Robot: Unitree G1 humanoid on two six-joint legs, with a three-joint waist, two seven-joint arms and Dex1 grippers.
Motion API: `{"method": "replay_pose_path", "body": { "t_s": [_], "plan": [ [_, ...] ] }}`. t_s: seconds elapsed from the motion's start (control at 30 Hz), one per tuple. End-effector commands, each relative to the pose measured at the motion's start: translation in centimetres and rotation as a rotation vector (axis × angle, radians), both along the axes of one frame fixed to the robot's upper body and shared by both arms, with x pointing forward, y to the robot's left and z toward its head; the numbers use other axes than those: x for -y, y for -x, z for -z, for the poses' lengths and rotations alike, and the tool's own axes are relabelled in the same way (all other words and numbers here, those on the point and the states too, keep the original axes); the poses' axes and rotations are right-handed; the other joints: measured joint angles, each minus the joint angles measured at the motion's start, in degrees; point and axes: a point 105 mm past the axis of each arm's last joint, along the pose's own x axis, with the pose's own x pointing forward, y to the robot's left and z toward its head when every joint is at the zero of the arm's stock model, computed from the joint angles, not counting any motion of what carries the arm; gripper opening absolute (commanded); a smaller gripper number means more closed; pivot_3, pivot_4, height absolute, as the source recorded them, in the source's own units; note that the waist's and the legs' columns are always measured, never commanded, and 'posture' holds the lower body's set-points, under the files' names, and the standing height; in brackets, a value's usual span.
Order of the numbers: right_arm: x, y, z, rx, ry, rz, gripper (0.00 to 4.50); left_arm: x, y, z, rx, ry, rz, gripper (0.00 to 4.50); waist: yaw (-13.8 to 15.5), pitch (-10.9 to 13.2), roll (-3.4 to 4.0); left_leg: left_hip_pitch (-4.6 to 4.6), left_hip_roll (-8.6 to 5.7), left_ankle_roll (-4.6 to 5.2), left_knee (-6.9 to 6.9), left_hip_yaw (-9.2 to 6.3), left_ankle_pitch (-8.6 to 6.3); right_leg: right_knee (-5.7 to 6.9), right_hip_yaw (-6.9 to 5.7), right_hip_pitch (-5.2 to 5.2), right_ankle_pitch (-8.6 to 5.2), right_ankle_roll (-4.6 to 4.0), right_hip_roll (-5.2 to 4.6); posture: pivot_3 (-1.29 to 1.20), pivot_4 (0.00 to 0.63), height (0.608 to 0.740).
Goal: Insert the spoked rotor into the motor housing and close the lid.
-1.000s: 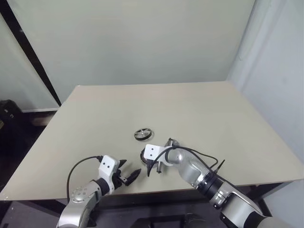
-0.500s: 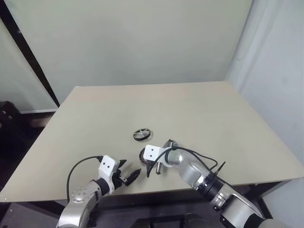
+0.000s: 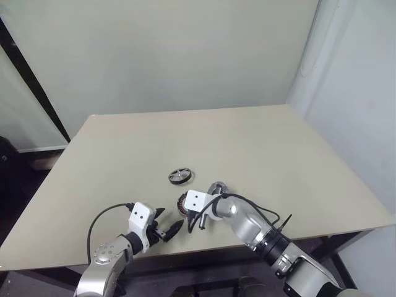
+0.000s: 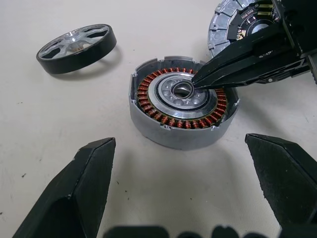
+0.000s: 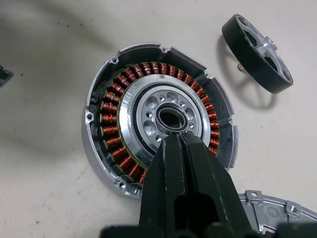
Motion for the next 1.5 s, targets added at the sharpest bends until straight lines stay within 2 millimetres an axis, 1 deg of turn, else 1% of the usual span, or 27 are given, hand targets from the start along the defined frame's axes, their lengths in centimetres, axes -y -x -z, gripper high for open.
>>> {"method": "replay_pose_path", "body": {
  "t_s": [0.03, 0.23, 0.6, 0.8, 0.97, 1.17, 1.5],
  "plan": [
    [-1.8, 0.3, -1.6, 0.028, -0.092, -0.039, 0.02, 0.4, -0.4, -1.3, 0.063, -0.001, 0.015, 4.50, 0.0, 0.0, 0.00, 0.00, 0.00, 0.00, 0.00, 0.00, 0.00, 0.00, 0.00, 0.00, 0.00, 0.00, 0.00, 0.00, 0.000, 0.740],
    [-2.2, 0.4, -2.0, 0.027, -0.131, -0.047, 0.02, 0.4, -0.5, -1.3, 0.065, -0.002, 0.017, 4.50, -0.6, 0.0, 0.01, 0.02, 0.02, 0.00, 0.00, -0.04, 0.00, 0.01, 0.00, 0.00, 0.00, 0.00, 0.02, 0.00, 0.000, 0.740],
    [-2.5, 0.3, -2.4, 0.037, -0.163, -0.045, 0.02, 0.4, -0.3, -1.2, 0.061, -0.001, 0.018, 4.50, -0.3, 0.0, 0.01, -0.06, -0.11, 0.00, 0.00, -0.10, 0.00, -0.04, 0.03, 0.00, 0.01, 0.01, -0.04, 0.00, 0.000, 0.740],
    [-2.0, -0.1, -2.1, 0.078, -0.107, -0.038, 0.02, 0.4, -0.3, -1.1, 0.058, -0.002, 0.022, 4.50, -0.3, 0.0, 0.01, -0.05, -0.10, 0.00, 0.00, -0.10, 0.00, -0.03, 0.02, 0.01, 0.00, 0.00, -0.04, 0.00, 0.000, 0.740],
    [-1.3, -0.3, -1.3, 0.101, -0.010, -0.047, 0.02, 0.5, -0.3, -1.2, 0.060, -0.003, 0.023, 4.50, -0.3, 0.0, 0.01, -0.05, -0.10, 0.00, 0.00, -0.10, 0.00, -0.03, 0.02, 0.00, 0.00, 0.00, -0.03, 0.00, 0.000, 0.740],
    [-0.2, 0.0, -0.1, 0.069, 0.104, -0.067, 0.02, 0.6, -0.3, -1.2, 0.061, -0.001, 0.022, 4.50, 0.0, 0.0, 0.00, -0.02, -0.10, 0.00, 0.02, -0.09, 0.00, -0.03, 0.02, 0.04, 0.00, 0.00, -0.04, 0.00, 0.000, 0.740],
    [-0.1, -0.1, -0.5, 0.081, 0.121, -0.064, 0.02, 0.8, -0.4, -1.2, 0.062, 0.001, 0.024, 4.50, 0.6, 0.0, 0.00, -0.02, -0.12, 0.00, 0.02, -0.09, 0.00, -0.03, 0.02, 0.06, 0.00, 0.00, -0.04, 0.00, 0.000, 0.740]
  ]
}}
